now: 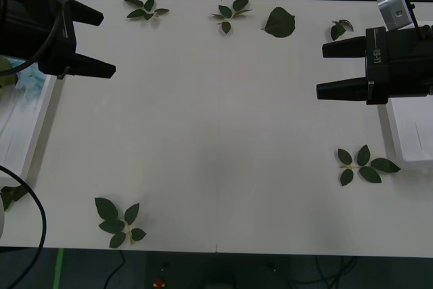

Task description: Place the red flowers into the right box and the blue flowers into the left box. If a person shows an open palm, hand one flower to the person first, then continue sorting.

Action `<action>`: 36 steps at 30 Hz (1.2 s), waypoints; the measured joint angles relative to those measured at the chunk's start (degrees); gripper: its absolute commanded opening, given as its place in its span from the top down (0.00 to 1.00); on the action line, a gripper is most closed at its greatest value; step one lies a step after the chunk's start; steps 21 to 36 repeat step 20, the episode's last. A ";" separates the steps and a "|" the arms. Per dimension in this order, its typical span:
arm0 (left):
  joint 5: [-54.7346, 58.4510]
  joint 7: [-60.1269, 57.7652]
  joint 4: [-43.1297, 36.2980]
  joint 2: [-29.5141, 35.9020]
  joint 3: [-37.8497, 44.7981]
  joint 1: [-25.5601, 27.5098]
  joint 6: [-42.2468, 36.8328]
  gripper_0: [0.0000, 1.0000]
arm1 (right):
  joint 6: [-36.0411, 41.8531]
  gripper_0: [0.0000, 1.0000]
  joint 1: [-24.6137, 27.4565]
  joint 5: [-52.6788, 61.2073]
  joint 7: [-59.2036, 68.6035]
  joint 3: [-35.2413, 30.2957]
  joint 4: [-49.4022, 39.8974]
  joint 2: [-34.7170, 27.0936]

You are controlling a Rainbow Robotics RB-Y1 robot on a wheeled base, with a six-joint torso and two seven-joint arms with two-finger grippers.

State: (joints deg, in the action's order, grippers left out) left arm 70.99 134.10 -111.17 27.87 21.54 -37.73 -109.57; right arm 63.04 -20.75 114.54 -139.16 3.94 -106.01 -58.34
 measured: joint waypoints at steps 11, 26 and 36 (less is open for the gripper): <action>5.28 0.85 5.52 -0.02 -0.39 5.28 -0.02 0.00 | 0.00 0.00 0.00 0.00 -0.02 0.00 0.00 0.00; 5.30 0.95 5.53 -0.02 -0.41 5.28 -0.02 0.00 | 0.00 0.00 0.00 0.00 -0.03 0.00 0.00 0.00; 5.30 0.95 5.53 -0.02 -0.41 5.28 -0.02 0.00 | 0.00 0.00 0.00 0.00 -0.03 0.00 0.00 0.00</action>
